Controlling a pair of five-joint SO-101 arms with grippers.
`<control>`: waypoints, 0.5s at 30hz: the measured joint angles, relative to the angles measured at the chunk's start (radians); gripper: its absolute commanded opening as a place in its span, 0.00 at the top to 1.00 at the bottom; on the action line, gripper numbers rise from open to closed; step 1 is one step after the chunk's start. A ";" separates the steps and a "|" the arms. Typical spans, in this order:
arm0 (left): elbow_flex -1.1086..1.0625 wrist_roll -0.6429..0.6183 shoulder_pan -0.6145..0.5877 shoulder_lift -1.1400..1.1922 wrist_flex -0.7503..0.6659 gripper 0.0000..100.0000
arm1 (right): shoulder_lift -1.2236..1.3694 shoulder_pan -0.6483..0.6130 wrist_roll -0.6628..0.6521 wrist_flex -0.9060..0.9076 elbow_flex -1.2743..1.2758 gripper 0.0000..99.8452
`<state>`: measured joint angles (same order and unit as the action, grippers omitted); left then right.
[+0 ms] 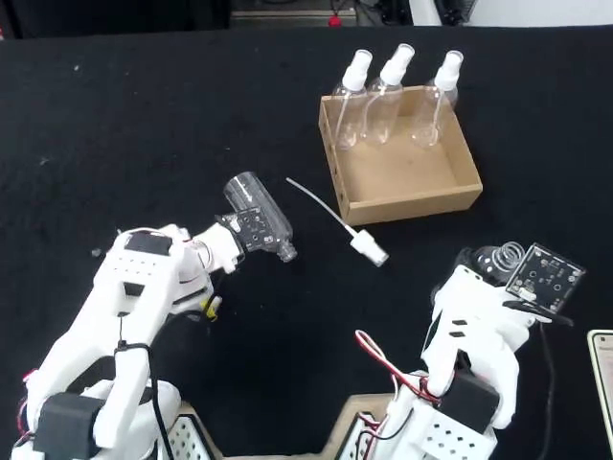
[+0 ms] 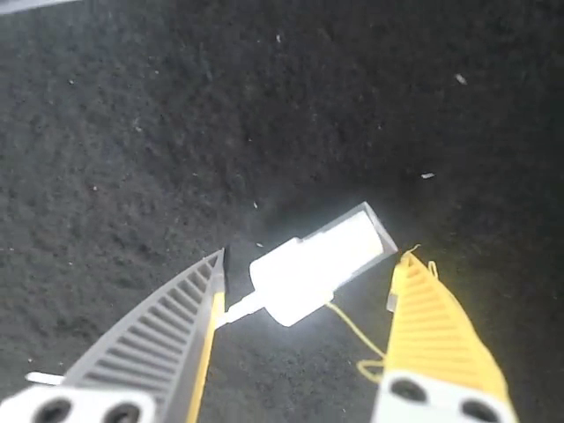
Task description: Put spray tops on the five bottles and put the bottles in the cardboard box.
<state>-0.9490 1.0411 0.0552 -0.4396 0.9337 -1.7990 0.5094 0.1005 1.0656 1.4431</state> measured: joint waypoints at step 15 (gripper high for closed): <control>0.029 0.000 0.002 0.006 0.089 0.92 | 0.000 0.000 0.000 0.000 0.000 0.92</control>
<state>-0.9198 1.0411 0.0568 -0.4335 1.0226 -1.7990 0.5094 0.1005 1.0656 1.4431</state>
